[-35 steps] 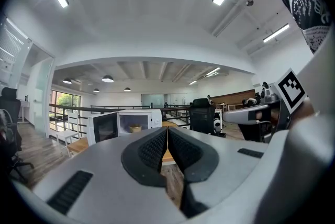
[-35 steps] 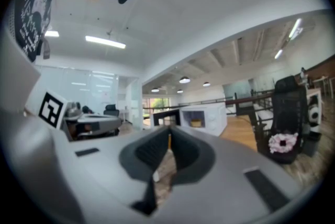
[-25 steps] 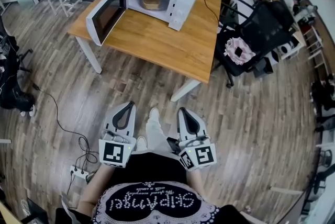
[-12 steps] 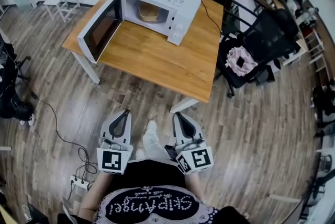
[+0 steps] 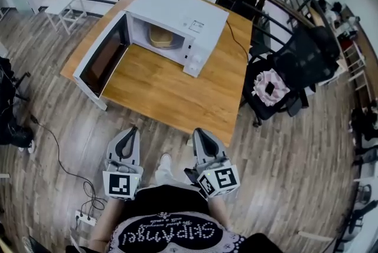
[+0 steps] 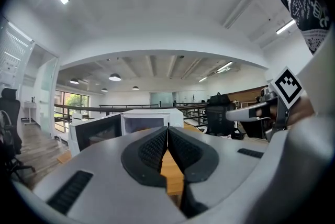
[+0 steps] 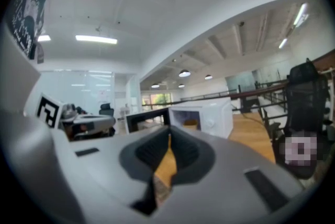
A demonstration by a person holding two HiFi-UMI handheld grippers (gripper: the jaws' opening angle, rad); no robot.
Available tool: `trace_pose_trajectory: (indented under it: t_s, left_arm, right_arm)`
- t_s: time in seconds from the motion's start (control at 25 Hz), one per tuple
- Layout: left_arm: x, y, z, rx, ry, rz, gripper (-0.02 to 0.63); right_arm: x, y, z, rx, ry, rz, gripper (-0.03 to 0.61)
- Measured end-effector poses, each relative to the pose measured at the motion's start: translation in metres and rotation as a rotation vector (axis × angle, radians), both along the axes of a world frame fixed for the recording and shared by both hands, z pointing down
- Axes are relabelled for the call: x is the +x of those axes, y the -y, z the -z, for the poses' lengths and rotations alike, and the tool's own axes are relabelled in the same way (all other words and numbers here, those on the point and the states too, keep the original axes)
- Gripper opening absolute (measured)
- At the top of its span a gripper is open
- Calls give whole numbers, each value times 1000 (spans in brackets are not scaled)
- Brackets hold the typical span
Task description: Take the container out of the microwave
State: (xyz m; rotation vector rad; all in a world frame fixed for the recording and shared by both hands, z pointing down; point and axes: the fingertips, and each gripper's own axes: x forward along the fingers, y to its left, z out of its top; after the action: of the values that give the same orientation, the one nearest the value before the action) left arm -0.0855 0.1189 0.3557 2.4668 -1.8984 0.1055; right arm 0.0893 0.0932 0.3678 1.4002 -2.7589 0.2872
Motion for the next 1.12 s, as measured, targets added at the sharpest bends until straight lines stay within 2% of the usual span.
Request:
trace_pose_trajectory:
  t_s: [0.32,0.6,1.12]
  left_arm:
    - [22,60,-5,-14,-4,-31,26]
    - [35,94,-4,-3,4,-36,26]
    - [51,110,8,40,40,-67,26]
  right_arm:
    - [19,57,-9,-28,-5,-17,34]
    - [36,87,-14,-29,-5,-30,34]
    - [46,90,-24,-65,-6,-42,34]
